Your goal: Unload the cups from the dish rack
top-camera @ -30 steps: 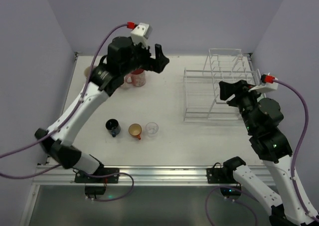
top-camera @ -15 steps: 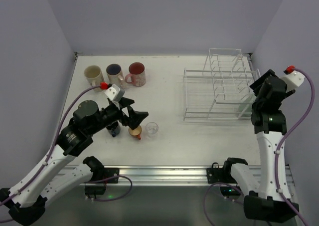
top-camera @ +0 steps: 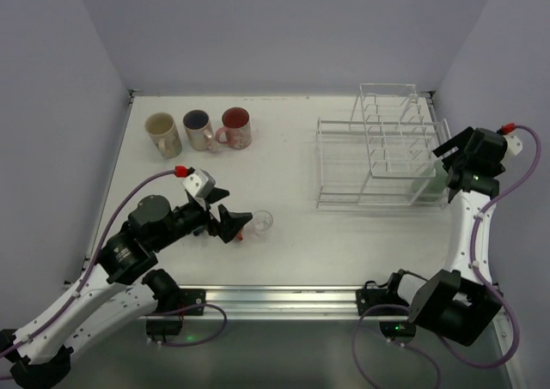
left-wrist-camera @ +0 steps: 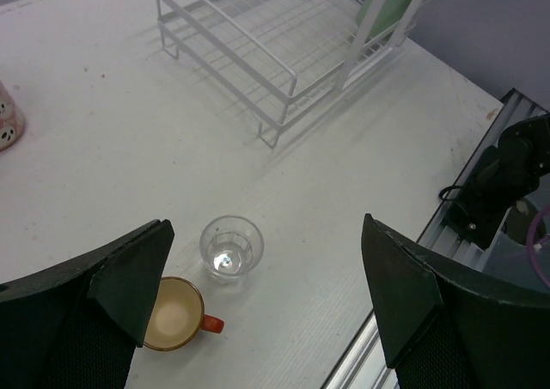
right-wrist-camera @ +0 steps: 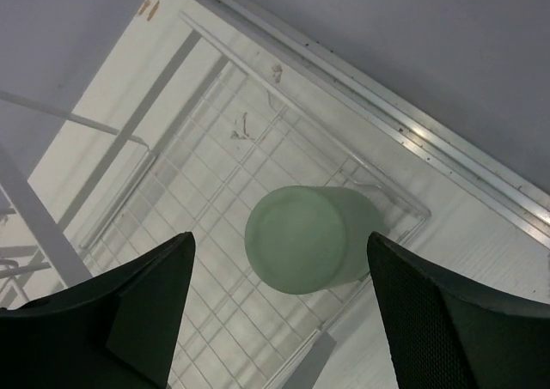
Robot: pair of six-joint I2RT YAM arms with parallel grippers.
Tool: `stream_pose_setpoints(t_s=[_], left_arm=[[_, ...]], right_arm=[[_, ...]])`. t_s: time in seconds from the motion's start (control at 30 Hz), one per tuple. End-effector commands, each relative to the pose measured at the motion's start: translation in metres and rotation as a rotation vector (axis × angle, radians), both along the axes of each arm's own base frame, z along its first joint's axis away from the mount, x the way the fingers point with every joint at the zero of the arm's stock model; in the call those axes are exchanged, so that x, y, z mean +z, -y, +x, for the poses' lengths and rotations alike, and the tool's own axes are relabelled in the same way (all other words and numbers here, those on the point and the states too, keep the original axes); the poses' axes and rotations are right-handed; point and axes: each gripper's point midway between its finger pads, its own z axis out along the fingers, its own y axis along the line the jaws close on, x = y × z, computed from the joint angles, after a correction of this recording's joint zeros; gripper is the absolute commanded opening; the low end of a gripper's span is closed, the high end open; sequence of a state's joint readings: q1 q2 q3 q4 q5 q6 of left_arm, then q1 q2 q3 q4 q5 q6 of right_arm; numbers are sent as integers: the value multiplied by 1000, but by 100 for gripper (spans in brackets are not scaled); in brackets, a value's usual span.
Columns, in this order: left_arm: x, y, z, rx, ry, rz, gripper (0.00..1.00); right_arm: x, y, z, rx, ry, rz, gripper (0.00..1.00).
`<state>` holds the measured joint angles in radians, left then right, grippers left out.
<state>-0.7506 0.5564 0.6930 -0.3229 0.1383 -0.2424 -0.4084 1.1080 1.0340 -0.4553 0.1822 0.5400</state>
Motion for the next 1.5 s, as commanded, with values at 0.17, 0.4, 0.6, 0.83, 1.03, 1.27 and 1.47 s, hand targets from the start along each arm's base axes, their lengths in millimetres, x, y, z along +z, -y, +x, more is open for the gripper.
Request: stream_pose_setpoints(t_s=[0.17,0.4,0.6,0.83,1.03,1.27,1.47], left_arm=[[15,0,-9,-12,65,-25,99],[18,0,-15,-26,75,-36,100],[18,0,-15,-23,77,-34,100],[19,-1,-15,-17,78,-37,100],[14,0,-12,-11,67,-23,100],[3,5,-7,-6,39,13,100],[-6,11,1,-1,8,47,100]], right_arm=[[-32,-9,9,55,-28,118,88],[-64,-9,12,68,-108,170,90],[-69,-8,20,73,-115,202,87],[-55,-2,16,39,-84,165,54],[-14,5,7,8,-6,74,33],[32,-2,-2,13,151,15,23],[71,-14,-13,31,276,-6,22]])
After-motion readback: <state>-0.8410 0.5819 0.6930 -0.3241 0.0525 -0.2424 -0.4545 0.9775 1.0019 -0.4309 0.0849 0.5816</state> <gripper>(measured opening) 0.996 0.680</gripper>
